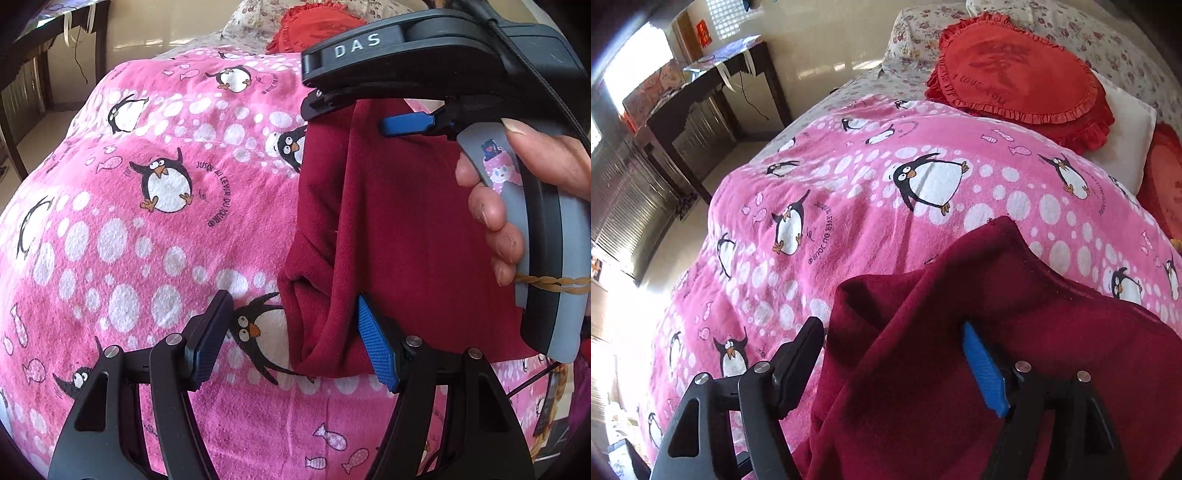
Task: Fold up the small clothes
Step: 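Lift the edge with the right gripper while the left gripper grasps it too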
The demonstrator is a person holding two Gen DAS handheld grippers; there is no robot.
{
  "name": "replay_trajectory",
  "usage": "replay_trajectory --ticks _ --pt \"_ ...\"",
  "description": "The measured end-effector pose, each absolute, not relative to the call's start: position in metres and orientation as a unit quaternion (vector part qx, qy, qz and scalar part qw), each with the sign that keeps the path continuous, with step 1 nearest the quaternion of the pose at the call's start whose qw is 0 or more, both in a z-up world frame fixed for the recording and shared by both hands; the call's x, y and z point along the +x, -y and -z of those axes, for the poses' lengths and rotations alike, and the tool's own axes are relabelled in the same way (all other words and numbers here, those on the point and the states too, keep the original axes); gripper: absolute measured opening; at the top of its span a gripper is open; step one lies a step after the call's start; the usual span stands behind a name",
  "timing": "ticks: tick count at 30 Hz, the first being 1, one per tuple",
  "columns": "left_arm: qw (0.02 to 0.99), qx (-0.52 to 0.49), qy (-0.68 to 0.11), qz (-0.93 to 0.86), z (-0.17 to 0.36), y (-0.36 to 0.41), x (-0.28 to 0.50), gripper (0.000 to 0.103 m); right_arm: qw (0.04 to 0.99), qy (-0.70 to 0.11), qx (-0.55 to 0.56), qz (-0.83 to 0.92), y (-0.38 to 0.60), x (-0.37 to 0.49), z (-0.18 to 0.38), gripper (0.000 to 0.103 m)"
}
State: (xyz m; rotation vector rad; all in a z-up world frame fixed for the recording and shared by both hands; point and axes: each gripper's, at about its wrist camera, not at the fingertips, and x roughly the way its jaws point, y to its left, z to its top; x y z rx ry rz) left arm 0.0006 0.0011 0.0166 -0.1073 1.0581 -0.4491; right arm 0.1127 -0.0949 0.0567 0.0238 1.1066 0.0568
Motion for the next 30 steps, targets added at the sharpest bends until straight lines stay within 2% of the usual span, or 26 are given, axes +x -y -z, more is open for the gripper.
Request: replay_trajectory --ticks 4,6,10,11,12,13,15,18,19,25,30 --pt "0.839 -0.055 -0.499 0.212 -0.014 -0.003 0.000 0.069 0.847 -0.530 -0.029 -0.004 0.082 0.119 -0.047 0.085" --pt "0.839 -0.056 -0.498 0.212 -0.013 -0.003 0.000 0.069 0.848 -0.528 -0.050 0.006 0.074 0.120 -0.041 0.094" --pt "0.836 -0.056 -0.499 0.219 -0.016 -0.005 -0.001 0.069 0.850 -0.518 -0.095 0.018 0.064 0.117 -0.033 0.095" --pt "0.835 -0.055 -0.499 0.226 -0.018 -0.007 0.001 0.069 0.854 -0.511 -0.091 0.017 0.067 0.115 -0.035 0.087" --pt "0.835 -0.056 -0.493 0.236 -0.022 -0.009 0.001 0.069 0.860 -0.503 -0.085 0.019 0.074 0.113 -0.041 0.068" --pt "0.839 -0.058 -0.484 0.242 -0.027 -0.013 0.002 0.069 0.862 -0.501 -0.069 0.009 0.081 0.112 -0.046 0.063" --pt "0.853 -0.059 -0.458 0.243 -0.038 -0.020 0.004 0.069 0.862 -0.505 -0.028 -0.019 0.099 0.110 -0.055 0.044" --pt "0.857 -0.067 -0.439 0.260 -0.050 -0.022 0.013 0.073 0.861 -0.505 0.024 -0.052 0.120 0.102 -0.066 0.029" --pt "0.853 -0.068 -0.441 0.270 -0.049 -0.019 0.018 0.082 0.862 -0.503 0.036 -0.057 0.124 0.099 -0.068 0.028" --pt "0.818 -0.097 -0.489 0.287 -0.022 0.000 0.049 0.082 0.859 -0.504 0.055 -0.067 0.127 0.095 -0.067 0.026" --pt "0.823 -0.090 -0.480 0.291 -0.016 0.016 0.045 0.082 0.855 -0.513 0.040 -0.064 0.125 0.104 -0.063 0.026"
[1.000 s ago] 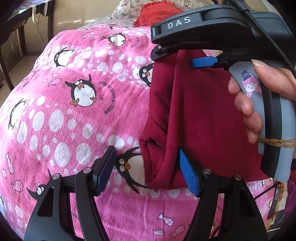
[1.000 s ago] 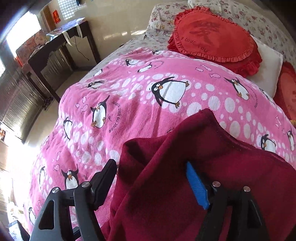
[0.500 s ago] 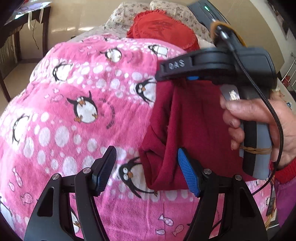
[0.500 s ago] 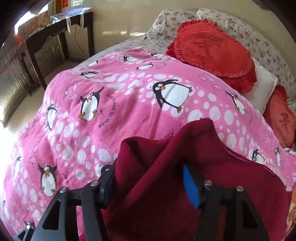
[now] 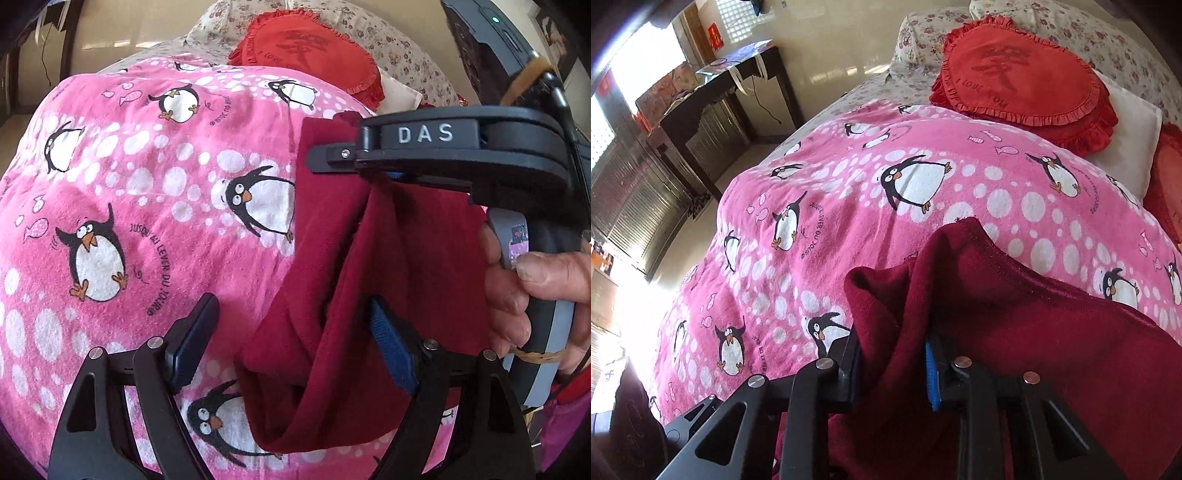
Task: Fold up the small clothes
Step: 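Lift the edge with the right gripper while the left gripper grasps it too, then fold the held sweatshirt over itself with both grippers and lay it down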
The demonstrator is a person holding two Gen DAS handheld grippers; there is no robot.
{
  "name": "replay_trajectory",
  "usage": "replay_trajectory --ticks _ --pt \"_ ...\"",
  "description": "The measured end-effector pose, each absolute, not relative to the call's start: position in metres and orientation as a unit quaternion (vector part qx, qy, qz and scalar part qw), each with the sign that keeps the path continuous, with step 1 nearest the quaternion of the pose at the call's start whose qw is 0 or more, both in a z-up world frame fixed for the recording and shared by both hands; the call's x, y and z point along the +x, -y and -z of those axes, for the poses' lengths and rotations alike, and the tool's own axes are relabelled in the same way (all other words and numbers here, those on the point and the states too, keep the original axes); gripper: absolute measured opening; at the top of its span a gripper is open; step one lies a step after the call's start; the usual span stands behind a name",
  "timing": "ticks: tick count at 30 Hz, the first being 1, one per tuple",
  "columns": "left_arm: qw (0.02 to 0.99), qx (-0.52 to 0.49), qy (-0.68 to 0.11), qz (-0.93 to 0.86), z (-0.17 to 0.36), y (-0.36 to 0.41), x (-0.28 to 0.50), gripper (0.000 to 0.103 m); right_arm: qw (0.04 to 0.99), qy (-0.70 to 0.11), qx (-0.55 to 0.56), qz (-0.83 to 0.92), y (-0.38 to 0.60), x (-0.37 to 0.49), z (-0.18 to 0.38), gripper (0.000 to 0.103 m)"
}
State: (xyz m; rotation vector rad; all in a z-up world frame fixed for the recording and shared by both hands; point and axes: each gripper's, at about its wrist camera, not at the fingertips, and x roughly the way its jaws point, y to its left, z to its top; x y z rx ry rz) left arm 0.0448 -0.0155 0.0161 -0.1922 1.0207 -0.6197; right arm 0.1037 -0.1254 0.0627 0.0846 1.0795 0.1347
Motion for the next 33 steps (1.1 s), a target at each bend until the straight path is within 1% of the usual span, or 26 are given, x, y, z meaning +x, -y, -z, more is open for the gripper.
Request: replay_trajectory --ticks 1,2,3,6,7,8,9,10,11,12,14,21,25,30,33 --pt "0.824 -0.088 -0.479 0.290 -0.015 0.018 0.043 0.082 0.853 -0.517 0.039 -0.064 0.125 0.106 -0.060 0.029" --pt "0.826 -0.085 -0.476 0.288 -0.015 0.020 0.043 0.082 0.851 -0.519 0.040 -0.063 0.124 0.109 -0.058 0.037" --pt "0.828 -0.082 -0.475 0.288 -0.014 0.022 0.042 0.082 0.851 -0.520 0.038 -0.060 0.123 0.111 -0.056 0.040" --pt "0.829 -0.077 -0.474 0.288 -0.013 0.025 0.040 0.082 0.853 -0.520 0.016 -0.052 0.115 0.116 -0.054 0.044" --pt "0.828 -0.075 -0.474 0.288 -0.013 0.028 0.040 0.081 0.854 -0.519 0.008 -0.050 0.114 0.116 -0.053 0.044" --pt "0.827 -0.074 -0.476 0.290 -0.013 0.029 0.039 0.067 0.855 -0.516 0.006 -0.050 0.113 0.116 -0.054 0.045" --pt "0.820 -0.079 -0.482 0.299 -0.014 0.027 0.033 0.057 0.857 -0.513 0.008 -0.050 0.114 0.115 -0.055 0.042" --pt "0.814 -0.087 -0.489 0.302 -0.013 0.029 0.031 0.046 0.860 -0.507 0.013 -0.053 0.116 0.112 -0.057 0.039" --pt "0.814 -0.091 -0.488 0.301 -0.015 0.028 0.029 0.037 0.863 -0.501 0.022 -0.060 0.119 0.109 -0.060 0.032" --pt "0.816 -0.090 -0.485 0.302 -0.018 0.028 0.025 0.032 0.865 -0.495 0.034 -0.068 0.123 0.105 -0.064 0.027" --pt "0.821 -0.084 -0.475 0.306 -0.030 0.031 0.014 0.026 0.869 -0.486 0.055 -0.081 0.132 0.096 -0.072 0.022" --pt "0.832 -0.063 -0.430 0.345 -0.084 0.061 -0.023 0.024 0.890 -0.435 0.092 -0.104 0.168 0.058 -0.120 0.018" --pt "0.828 -0.043 -0.411 0.378 -0.113 0.094 -0.039 0.024 0.902 -0.408 0.101 -0.096 0.197 0.031 -0.148 0.017" --pt "0.815 -0.011 -0.397 0.421 -0.131 0.153 -0.067 0.024 0.914 -0.381 0.121 -0.061 0.258 -0.013 -0.168 0.016" --pt "0.802 0.004 -0.400 0.444 -0.135 0.192 -0.082 0.024 0.917 -0.372 0.140 -0.032 0.297 -0.043 -0.168 0.015"
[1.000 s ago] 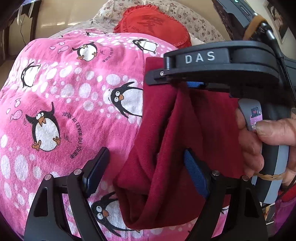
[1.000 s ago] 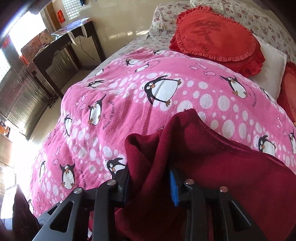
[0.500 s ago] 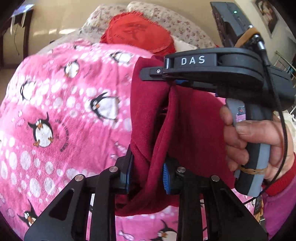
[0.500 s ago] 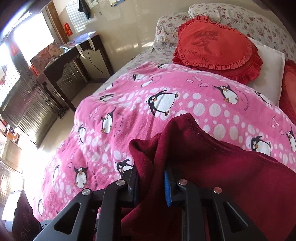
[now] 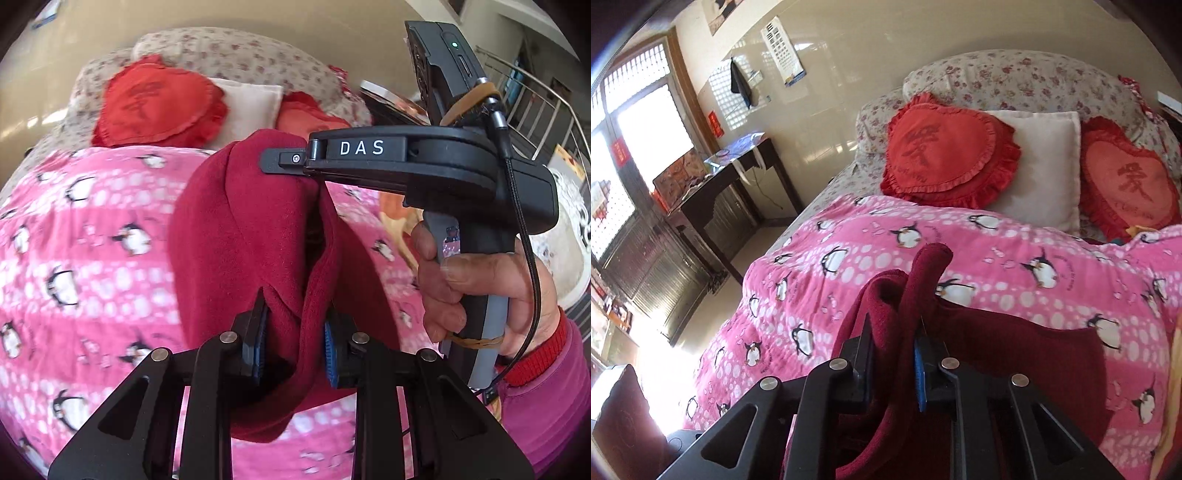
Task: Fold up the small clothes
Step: 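Fold the held sweatshirt over itself with both grippers and lay it down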
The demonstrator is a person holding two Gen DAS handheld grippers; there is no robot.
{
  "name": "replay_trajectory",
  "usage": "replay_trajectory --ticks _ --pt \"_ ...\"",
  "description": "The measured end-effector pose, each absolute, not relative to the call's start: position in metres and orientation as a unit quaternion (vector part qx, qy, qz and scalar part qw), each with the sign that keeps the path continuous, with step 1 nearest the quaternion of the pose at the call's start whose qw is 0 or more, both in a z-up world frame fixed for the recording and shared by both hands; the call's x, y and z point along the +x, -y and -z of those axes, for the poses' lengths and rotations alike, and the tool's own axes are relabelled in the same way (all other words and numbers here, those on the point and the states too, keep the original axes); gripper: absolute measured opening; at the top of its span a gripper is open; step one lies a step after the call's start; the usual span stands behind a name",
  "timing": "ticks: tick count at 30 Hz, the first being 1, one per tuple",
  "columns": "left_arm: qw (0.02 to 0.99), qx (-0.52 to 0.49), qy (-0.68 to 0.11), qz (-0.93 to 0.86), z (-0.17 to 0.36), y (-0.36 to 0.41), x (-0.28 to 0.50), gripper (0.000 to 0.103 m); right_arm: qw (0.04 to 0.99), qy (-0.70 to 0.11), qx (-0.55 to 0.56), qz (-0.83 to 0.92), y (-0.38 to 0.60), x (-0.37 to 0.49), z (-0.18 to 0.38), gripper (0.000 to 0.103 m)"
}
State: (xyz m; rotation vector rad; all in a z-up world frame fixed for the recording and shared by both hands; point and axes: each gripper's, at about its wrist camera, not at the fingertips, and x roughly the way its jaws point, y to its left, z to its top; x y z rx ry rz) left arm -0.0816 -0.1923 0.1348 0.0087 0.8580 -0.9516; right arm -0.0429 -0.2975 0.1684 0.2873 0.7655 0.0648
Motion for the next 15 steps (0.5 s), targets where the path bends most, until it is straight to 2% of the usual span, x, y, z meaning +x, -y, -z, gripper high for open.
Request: replay_trajectory --ticks 8,12,15 --pt "0.769 0.059 -0.441 0.460 -0.095 0.291 -0.112 0.024 0.901 -0.389 0.179 0.065 0.391 -0.097 -0.126 0.013" --pt "0.771 0.071 -0.437 0.457 -0.093 0.300 -0.117 0.024 0.889 -0.405 0.197 0.089 0.410 -0.102 -0.098 0.013" --pt "0.759 0.087 -0.435 0.476 -0.110 0.289 -0.123 0.026 0.888 -0.394 0.221 0.087 0.416 -0.109 -0.099 0.013"
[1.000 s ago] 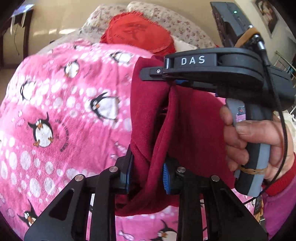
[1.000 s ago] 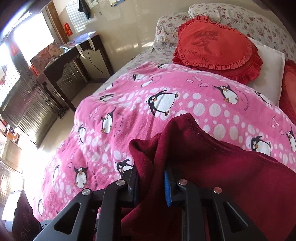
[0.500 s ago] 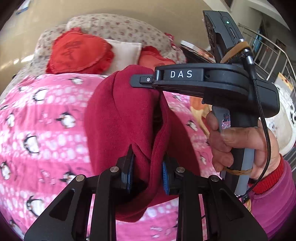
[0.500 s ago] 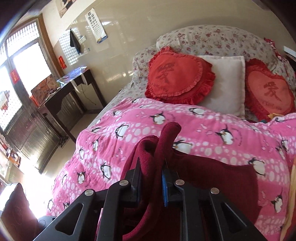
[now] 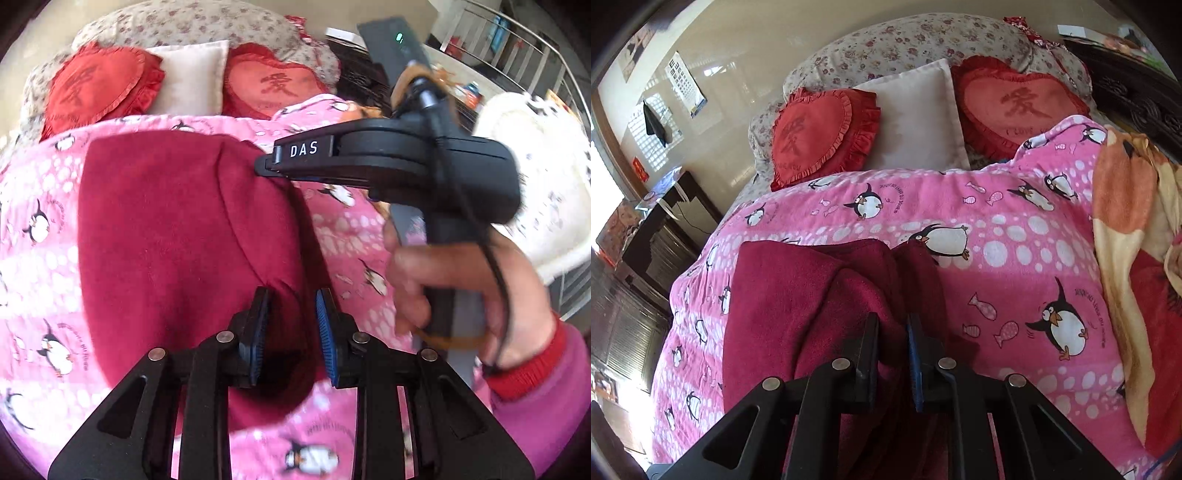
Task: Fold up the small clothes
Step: 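Fold the held sweatshirt over itself with both grippers and lay it down, then open both grippers and release the folded sweatshirt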
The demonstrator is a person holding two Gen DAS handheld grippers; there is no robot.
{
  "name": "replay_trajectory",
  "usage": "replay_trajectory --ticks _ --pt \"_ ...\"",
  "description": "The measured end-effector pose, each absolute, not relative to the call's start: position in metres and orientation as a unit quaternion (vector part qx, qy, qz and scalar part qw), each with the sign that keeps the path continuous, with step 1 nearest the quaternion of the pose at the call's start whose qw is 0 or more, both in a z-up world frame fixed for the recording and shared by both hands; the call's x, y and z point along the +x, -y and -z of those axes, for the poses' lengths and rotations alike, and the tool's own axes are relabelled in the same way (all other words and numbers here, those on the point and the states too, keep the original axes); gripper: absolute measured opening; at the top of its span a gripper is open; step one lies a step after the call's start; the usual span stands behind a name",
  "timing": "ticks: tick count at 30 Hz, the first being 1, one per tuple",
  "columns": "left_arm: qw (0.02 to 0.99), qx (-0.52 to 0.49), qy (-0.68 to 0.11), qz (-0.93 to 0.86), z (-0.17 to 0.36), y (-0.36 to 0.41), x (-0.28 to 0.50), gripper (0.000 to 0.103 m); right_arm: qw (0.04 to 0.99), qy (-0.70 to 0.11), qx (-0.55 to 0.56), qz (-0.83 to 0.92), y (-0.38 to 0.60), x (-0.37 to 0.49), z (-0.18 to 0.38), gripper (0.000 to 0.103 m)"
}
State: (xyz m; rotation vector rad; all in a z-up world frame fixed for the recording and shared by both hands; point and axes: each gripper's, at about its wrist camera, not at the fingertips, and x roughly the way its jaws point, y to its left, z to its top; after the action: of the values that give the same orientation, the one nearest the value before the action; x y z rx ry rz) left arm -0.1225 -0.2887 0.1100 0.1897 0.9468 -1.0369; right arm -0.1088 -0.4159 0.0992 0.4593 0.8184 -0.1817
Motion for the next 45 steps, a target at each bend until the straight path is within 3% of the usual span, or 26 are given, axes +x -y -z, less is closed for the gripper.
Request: replay_trajectory --ticks 5,7,8,9,13,14,15,17,20,23,29,32,37,41,45 --pt "0.787 0.119 -0.379 0.472 -0.133 0.224 -0.133 0.048 0.894 -0.364 0.254 0.061 0.406 -0.147 -0.129 0.023" --pt "0.808 0.140 -0.366 0.440 -0.128 0.205 -0.131 0.048 0.894 -0.356 0.272 0.031 0.393 -0.163 -0.135 0.044" --pt "0.813 0.146 -0.369 0.426 -0.122 0.198 -0.132 0.048 0.893 -0.353 0.279 0.022 0.387 -0.170 -0.136 0.059" --pt "0.814 0.147 -0.380 0.413 -0.115 0.194 -0.127 0.048 0.893 -0.351 0.283 0.012 0.379 -0.174 -0.134 0.063" --pt "0.809 0.126 -0.428 0.382 -0.084 0.193 -0.112 0.048 0.875 -0.403 0.267 0.002 0.350 -0.161 -0.107 0.063" --pt "0.808 0.127 -0.432 0.379 -0.080 0.193 -0.116 0.048 0.870 -0.420 0.257 0.011 0.343 -0.158 -0.098 0.058" --pt "0.807 0.126 -0.435 0.378 -0.078 0.194 -0.119 0.048 0.869 -0.433 0.240 0.017 0.337 -0.155 -0.090 0.037" --pt "0.802 0.125 -0.439 0.384 -0.075 0.202 -0.119 0.048 0.879 -0.432 0.198 0.033 0.333 -0.158 -0.088 0.022" --pt "0.802 0.133 -0.426 0.397 -0.079 0.205 -0.128 0.048 0.891 -0.420 0.170 0.030 0.338 -0.173 -0.105 0.009" --pt "0.804 0.130 -0.419 0.402 -0.080 0.206 -0.130 0.048 0.893 -0.424 0.137 0.060 0.345 -0.183 -0.106 0.009" --pt "0.803 0.123 -0.440 0.382 -0.072 0.207 -0.121 0.048 0.882 -0.430 0.180 0.067 0.358 -0.179 -0.079 0.010" --pt "0.812 0.123 -0.431 0.373 -0.077 0.205 -0.118 0.048 0.884 -0.419 0.197 0.072 0.360 -0.192 -0.099 0.023" --pt "0.820 0.114 -0.434 0.355 -0.076 0.207 -0.107 0.048 0.904 -0.387 0.179 0.023 0.332 -0.218 -0.127 0.023" --pt "0.821 0.108 -0.441 0.345 -0.069 0.213 -0.101 0.048 0.898 -0.408 0.167 -0.012 0.309 -0.214 -0.109 0.023" --pt "0.818 0.111 -0.444 0.348 -0.065 0.218 -0.101 0.048 0.892 -0.438 0.096 0.062 0.314 -0.205 -0.082 0.023"
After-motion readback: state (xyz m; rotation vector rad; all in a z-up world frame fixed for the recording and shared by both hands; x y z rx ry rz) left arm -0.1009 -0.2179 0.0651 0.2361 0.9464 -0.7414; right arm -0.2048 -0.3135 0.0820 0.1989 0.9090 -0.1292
